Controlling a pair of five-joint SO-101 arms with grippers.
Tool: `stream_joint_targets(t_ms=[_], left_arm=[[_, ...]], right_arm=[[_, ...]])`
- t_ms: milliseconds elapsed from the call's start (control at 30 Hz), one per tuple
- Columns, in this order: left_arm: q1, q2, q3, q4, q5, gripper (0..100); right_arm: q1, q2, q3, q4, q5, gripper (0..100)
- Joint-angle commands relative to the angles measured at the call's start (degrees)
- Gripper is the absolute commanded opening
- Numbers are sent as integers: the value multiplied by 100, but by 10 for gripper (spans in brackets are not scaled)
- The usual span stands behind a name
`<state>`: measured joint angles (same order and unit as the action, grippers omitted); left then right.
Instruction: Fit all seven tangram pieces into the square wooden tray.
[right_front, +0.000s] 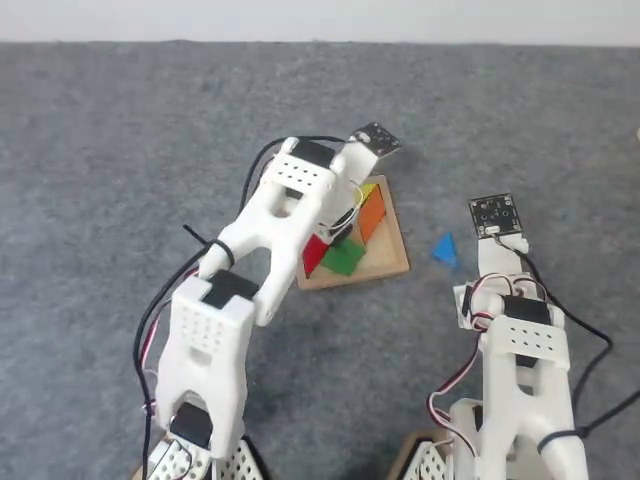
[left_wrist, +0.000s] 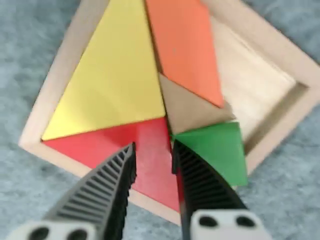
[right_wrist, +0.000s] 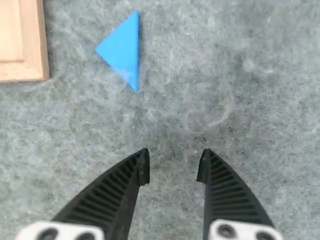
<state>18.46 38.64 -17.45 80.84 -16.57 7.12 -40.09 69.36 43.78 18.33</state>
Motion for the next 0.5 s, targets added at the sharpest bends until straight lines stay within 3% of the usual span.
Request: stream_joint_targets(t_ms=[0, 467], left_arm=[[123, 202, -233, 193, 26, 122], [176, -1996, -347, 888, 264, 122]], right_arm=[[-66, -171, -141, -92, 70, 177], [-66, -163, -141, -92, 62, 177]])
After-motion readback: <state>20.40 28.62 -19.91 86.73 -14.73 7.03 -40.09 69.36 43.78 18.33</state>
